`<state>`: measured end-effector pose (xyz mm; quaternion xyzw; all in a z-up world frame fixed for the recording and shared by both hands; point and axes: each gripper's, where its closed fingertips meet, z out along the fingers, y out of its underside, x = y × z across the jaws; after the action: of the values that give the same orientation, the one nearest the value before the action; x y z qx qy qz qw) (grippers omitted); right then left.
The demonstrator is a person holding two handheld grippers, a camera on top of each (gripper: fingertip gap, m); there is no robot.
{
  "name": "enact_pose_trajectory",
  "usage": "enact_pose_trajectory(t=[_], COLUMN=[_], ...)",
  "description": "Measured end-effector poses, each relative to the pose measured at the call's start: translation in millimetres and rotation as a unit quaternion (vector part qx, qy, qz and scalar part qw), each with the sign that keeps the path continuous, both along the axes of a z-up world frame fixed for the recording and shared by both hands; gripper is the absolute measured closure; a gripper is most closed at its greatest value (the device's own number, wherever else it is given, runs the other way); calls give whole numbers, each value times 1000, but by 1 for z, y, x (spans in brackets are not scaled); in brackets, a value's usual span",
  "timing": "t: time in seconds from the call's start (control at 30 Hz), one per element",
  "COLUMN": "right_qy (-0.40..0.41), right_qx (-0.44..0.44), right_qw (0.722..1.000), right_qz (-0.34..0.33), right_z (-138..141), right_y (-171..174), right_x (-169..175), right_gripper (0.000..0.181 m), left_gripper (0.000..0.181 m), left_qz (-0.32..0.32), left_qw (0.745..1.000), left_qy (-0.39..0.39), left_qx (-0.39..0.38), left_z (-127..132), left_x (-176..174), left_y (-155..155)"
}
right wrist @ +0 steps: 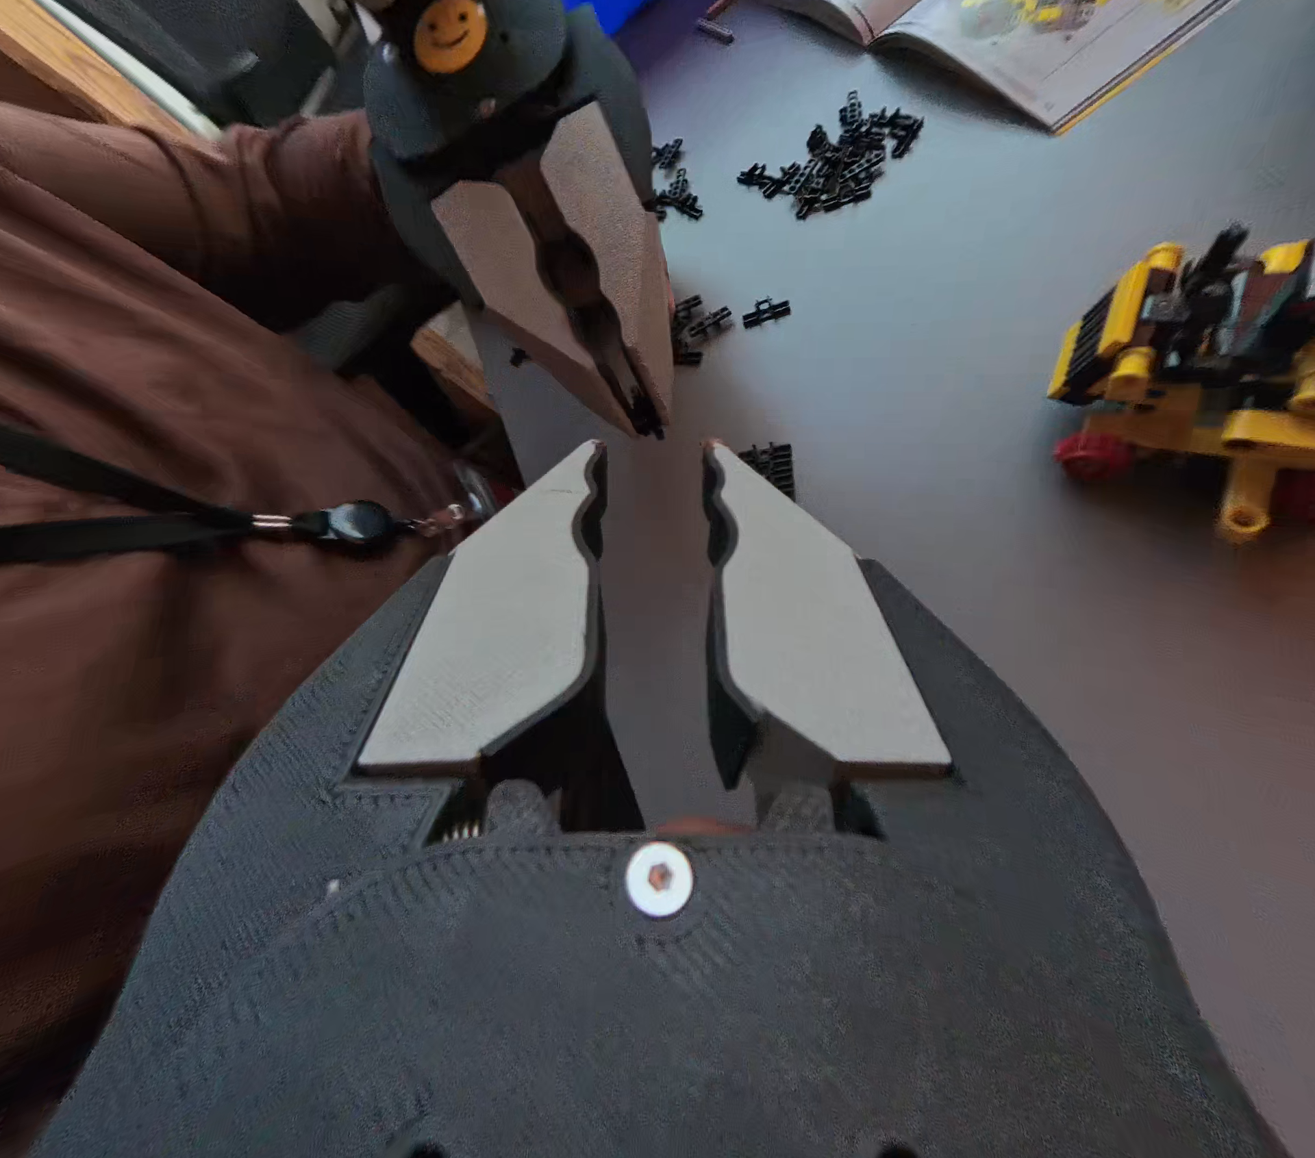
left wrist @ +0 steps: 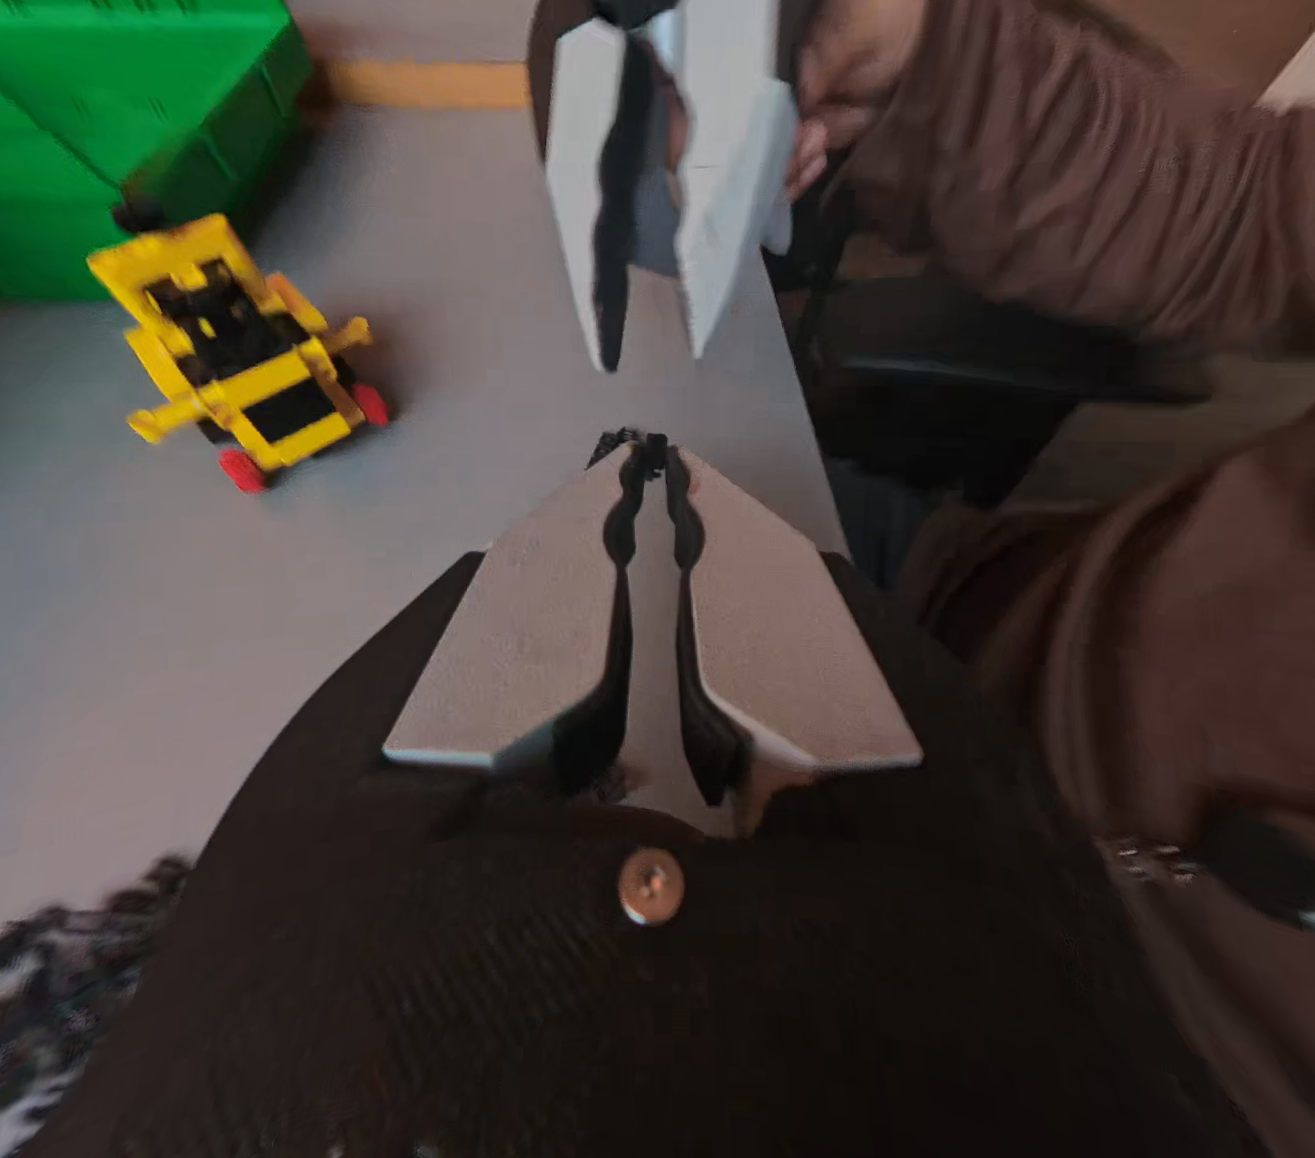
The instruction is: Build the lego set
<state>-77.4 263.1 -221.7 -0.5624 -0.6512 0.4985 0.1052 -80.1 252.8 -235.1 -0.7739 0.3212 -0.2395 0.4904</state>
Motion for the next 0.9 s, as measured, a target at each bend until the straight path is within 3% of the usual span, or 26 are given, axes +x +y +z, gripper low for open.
enact_pose_trajectory(t=[0.13,0.23,0.37,0.53,0.67,0.9], right_qy=[34,86,154,135,128,150], right_qx=[192,333,434,479,483,501], right_qw=[981,939,887,865,859,845], right_qz=[17,18,38,68,112,110], right_z=[-3,3,18,7,-6,5], right_y=[-5,-10,-24,-29,-43,-47], right_x=[0,-11,-13,-10,-5,-4], right_gripper=[150,152,159,159,161,163], left_gripper=[179,179,179,178,178,178], left_qz=[21,16,-5,-58,-88,-103], left_qw=[984,967,948,932,938,922], left_qy=[-134,-195,-254,-273,-233,-272], left_qx=[-119,-160,-194,-233,-242,-255], left_z=[4,11,21,22,12,22], left_x=[-6,-4,-1,7,16,16], left_y=[4,3,-2,-16,-28,-31])
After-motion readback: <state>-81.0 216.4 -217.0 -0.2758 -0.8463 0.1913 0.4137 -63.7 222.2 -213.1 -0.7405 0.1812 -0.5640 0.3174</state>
